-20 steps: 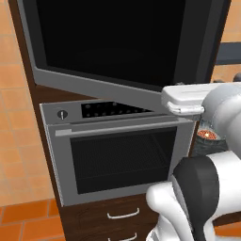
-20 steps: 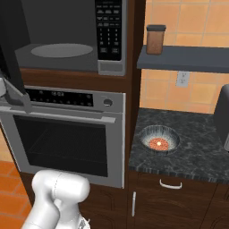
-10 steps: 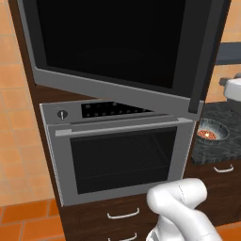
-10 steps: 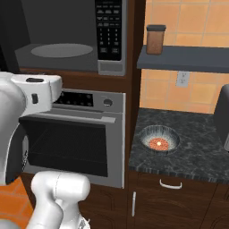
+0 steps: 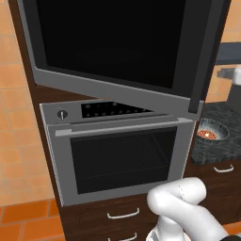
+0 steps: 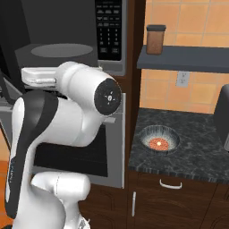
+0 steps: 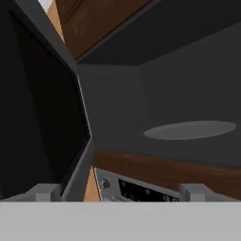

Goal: Open the microwave, place the bowl with waffle inside the microwave, then close the microwave door and turn it on.

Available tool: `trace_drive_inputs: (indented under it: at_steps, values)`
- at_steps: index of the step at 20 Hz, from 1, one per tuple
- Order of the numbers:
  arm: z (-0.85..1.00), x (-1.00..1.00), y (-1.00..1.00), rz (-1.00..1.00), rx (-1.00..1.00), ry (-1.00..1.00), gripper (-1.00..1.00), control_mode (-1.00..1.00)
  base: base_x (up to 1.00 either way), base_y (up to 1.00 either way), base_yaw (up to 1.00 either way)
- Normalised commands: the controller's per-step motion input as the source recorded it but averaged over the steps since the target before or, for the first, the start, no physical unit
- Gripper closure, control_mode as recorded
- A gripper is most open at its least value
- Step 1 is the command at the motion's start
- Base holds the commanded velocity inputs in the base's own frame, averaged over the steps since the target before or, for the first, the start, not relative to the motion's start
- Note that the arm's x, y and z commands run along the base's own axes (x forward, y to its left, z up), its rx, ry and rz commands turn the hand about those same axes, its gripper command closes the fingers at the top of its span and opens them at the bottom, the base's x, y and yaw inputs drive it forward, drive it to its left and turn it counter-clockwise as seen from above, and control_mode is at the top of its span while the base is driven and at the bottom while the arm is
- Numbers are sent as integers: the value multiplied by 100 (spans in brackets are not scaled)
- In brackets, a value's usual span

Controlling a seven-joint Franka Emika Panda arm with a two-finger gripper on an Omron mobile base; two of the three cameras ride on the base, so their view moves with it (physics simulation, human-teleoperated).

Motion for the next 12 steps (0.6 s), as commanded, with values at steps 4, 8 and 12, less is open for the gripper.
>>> trace_drive_inputs:
  at_steps: [4,8,12]
  values:
    - [-31,60,0,21,1,-7,-100,-100,0,0,0]
    - [-13,37,5,12,0,-3,-100,-100,0,0,0]
    - [0,26,36,9,0,4,-100,-100,0,0,0]
